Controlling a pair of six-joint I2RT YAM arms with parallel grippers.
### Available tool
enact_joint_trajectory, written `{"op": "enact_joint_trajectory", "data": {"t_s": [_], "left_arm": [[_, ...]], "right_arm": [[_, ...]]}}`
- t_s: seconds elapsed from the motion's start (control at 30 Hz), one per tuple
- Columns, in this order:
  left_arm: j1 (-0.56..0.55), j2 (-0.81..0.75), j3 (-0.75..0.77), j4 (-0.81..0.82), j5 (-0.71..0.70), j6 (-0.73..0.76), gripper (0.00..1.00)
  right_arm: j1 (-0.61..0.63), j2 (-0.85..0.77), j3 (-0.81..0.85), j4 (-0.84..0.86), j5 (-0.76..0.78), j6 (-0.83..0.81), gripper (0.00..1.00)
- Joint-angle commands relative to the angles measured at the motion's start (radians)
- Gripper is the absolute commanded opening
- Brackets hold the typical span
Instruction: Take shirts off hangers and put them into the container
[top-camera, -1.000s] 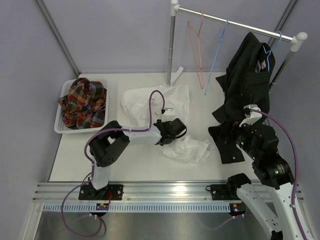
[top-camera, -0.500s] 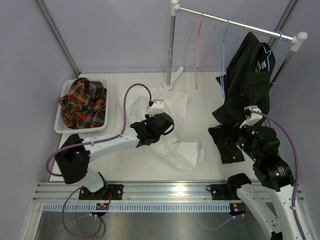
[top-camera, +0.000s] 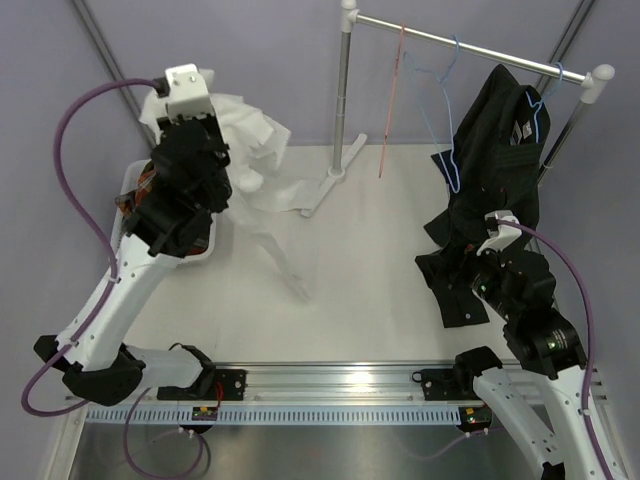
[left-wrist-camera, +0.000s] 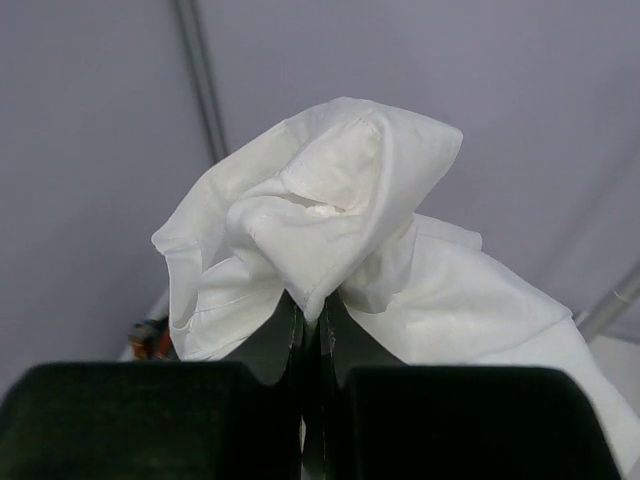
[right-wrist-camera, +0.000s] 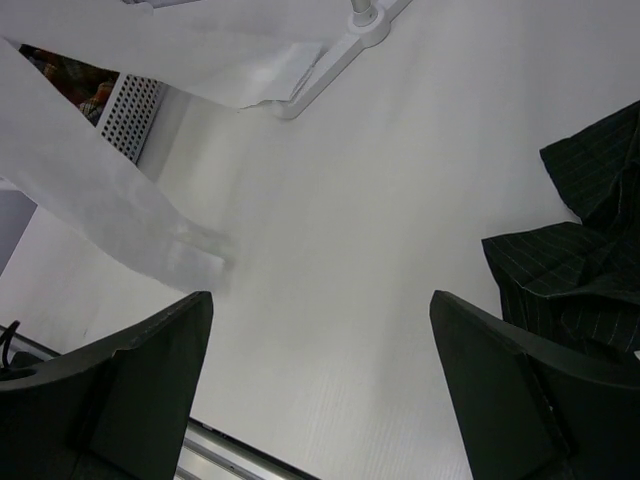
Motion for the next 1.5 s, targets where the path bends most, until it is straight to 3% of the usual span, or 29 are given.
{"op": "enact_joint_trajectory", "data": {"t_s": [0.0,0.13,0.3,0.43,0.6,0.93,1.13,1.47], "left_arm": [[0.100,0.048,0.223,0.118,-0.027,0.274,0.00],[0.226,0.141,0.435,0.104,0.041,0.334,0.00],[0.381,0.184,0.521,0.095,0.078,0.316,0.00],[0.508,0.148,0.413,0.100,0.107,0.236,0.00],[0.639,0.102,0.164,0.187,0.135,0.181,0.00],[0.680,0.057,-0.347,0.310,0.230,-0.020,0.00],[0.734,0.126,-0.456,0.220,0.288,-0.190,0.00],[0.782,0.287,-0.557,-0.031,0.601,-0.593,0.00]], "right_arm": [[-0.002,0.007,-0.005,0.022,-0.034,-0.022,0.99],[-0.002,0.008,-0.015,0.028,-0.050,-0.020,1.00],[-0.002,0.020,-0.024,0.036,-0.071,-0.019,0.99],[-0.002,0.024,-0.038,0.053,-0.091,-0.015,1.00],[-0.002,0.027,-0.048,0.062,-0.108,-0.011,0.99],[-0.002,0.014,-0.065,0.079,-0.123,-0.008,0.99],[-0.002,0.016,-0.070,0.088,-0.132,-0.008,0.99],[-0.004,0.030,-0.078,0.099,-0.132,-0.005,0.99]]}}
